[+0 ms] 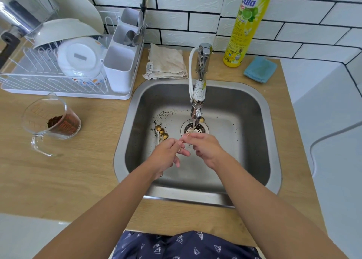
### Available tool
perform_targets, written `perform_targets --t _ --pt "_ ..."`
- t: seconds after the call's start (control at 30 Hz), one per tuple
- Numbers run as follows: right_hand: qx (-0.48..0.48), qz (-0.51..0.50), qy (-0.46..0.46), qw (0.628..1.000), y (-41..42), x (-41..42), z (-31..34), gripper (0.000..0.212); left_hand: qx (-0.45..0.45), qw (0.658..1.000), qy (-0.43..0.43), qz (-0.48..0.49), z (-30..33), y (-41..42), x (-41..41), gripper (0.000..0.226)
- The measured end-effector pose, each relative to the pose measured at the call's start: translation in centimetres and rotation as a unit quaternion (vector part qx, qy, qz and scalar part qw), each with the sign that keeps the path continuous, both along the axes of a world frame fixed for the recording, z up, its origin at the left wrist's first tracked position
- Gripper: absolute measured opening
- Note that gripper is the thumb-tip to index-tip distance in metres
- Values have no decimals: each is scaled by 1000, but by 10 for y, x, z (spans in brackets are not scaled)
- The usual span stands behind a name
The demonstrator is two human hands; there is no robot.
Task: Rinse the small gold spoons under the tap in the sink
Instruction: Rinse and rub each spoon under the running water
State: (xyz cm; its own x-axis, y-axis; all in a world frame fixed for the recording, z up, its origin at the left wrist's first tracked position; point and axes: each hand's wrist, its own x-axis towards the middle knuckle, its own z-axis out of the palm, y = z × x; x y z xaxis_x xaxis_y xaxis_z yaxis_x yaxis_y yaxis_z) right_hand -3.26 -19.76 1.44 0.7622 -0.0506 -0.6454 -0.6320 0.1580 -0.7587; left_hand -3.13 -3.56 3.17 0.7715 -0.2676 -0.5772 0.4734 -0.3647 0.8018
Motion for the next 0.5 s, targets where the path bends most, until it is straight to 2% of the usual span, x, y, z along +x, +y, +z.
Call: perform_targets --t 0.13,0.2,0.27,0.33,0.43,0.5 --pt "32 -143 -13 989 -16 14 0 24 2 1000 -5 -10 2 -1 -1 24" --pt "17 -90 -14 996 -13 12 0 15 6 1000 -1 -15 3 -3 -2 25" --pt "11 13 -8 1000 -6 3 -2 18 5 1000 12 -12 4 -4 -2 29" --pt "9 47 -8 999 -5 0 -2 21 -11 999 39 -6 4 -3 -1 30" --pt "29 -37 -7 999 -13 6 0 21 -91 988 122 27 3 -1 0 22" --pt "52 -94 -2 994 -17 10 -1 27 -128 978 163 33 2 -1 -1 27"
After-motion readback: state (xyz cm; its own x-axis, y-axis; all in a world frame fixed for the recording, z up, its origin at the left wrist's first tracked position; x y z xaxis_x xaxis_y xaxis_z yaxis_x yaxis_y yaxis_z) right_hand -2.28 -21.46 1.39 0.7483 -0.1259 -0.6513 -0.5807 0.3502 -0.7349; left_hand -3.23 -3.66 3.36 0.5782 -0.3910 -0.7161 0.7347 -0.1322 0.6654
